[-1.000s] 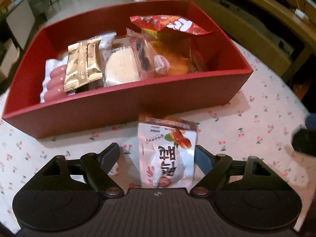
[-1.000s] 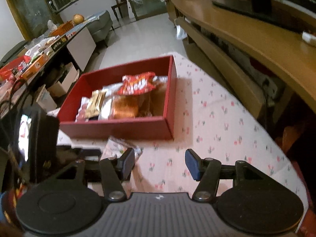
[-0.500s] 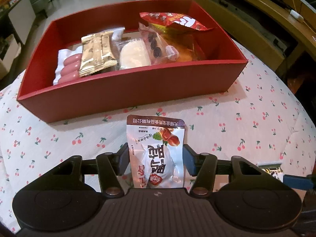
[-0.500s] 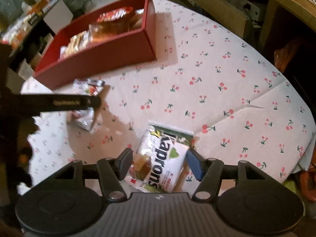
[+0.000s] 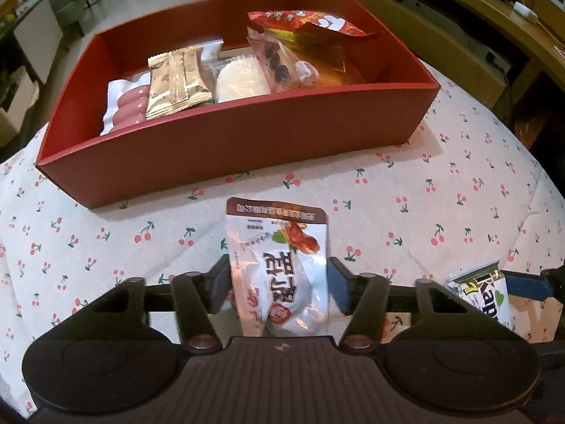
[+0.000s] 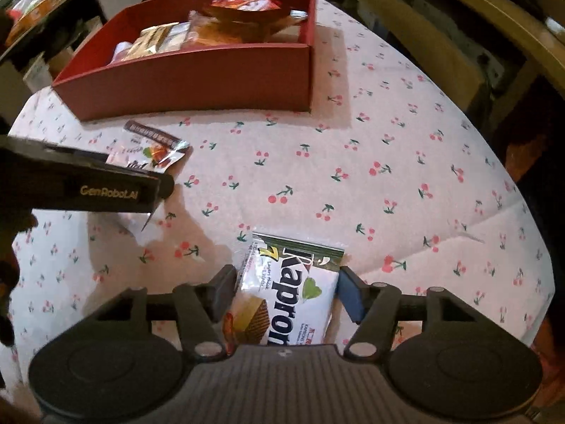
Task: Organize snacks
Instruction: 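Grasp the white jujube bag with the left tool while the right tool grasps the Kaprons wafer pack, then carry the jujube bag and Kaprons pack over the red box with both tools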
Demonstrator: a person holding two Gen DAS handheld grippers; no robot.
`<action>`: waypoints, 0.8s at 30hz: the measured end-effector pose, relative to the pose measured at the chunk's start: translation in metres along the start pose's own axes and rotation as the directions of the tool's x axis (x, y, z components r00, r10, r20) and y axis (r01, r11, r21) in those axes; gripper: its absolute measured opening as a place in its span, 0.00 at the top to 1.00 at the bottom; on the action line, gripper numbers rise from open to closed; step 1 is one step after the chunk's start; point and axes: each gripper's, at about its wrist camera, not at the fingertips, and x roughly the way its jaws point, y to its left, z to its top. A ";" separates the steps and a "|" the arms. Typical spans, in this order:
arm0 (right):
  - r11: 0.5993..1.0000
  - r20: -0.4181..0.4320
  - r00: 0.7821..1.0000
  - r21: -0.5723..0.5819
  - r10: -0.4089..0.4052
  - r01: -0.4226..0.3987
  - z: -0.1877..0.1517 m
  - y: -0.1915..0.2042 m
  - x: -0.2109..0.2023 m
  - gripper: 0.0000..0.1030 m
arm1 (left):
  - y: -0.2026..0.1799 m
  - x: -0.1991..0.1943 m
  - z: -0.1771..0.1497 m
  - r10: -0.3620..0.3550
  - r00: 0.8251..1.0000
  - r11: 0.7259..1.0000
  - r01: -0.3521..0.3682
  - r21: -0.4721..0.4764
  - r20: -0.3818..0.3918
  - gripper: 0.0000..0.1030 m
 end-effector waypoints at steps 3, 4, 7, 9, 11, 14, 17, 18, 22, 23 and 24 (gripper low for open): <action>1.000 0.005 1.000 -0.007 0.012 -0.011 -0.002 -0.001 -0.002 0.31 | -0.001 -0.002 -0.005 0.001 1.000 1.000 -0.001 0.000 -0.003 0.41; 1.000 0.009 1.000 -0.007 0.017 -0.017 -0.002 -0.002 -0.004 0.31 | -0.001 -0.004 -0.007 0.006 1.000 1.000 -0.006 0.005 -0.004 0.41; 0.999 0.030 0.999 -0.009 0.041 -0.040 -0.001 0.000 -0.009 0.31 | 0.001 -0.009 -0.017 -0.003 1.000 1.000 0.002 -0.003 -0.015 0.41; 0.998 0.043 0.997 -0.016 0.062 -0.061 0.001 0.003 -0.011 0.31 | 0.004 -0.013 -0.024 -0.002 1.000 1.000 0.001 -0.009 -0.019 0.41; 0.997 0.050 0.996 -0.019 0.074 -0.073 0.003 0.005 -0.013 0.31 | 0.007 -0.017 -0.030 -0.005 1.000 1.000 0.004 -0.024 -0.020 0.41; 0.996 0.044 0.996 -0.022 0.083 -0.082 0.004 0.008 -0.012 0.31 | 0.011 -0.017 -0.035 0.001 0.999 1.000 -0.002 -0.030 -0.032 0.40; 0.996 0.030 0.996 -0.021 0.089 -0.088 0.006 0.010 -0.008 0.31 | 0.008 -0.015 -0.034 0.008 1.000 1.000 -0.008 -0.004 -0.019 0.27; 0.996 0.026 0.996 -0.024 0.087 -0.086 0.006 0.011 -0.006 0.31 | 0.007 -0.012 -0.034 0.008 1.000 1.000 -0.008 -0.002 -0.020 0.18; 0.997 0.008 0.997 -0.018 0.075 -0.074 0.008 0.010 0.000 0.31 | 0.008 -0.008 -0.032 0.021 1.000 1.000 -0.021 0.004 -0.018 0.14; 0.997 0.007 0.997 -0.015 0.073 -0.073 0.008 0.010 0.001 0.31 | 0.008 -0.008 -0.032 0.023 1.000 1.000 -0.023 0.000 -0.015 0.17; 0.997 0.005 0.998 -0.016 0.070 -0.070 0.009 0.010 0.002 0.31 | 0.009 -0.009 -0.032 0.022 1.000 1.000 -0.022 0.001 -0.014 0.20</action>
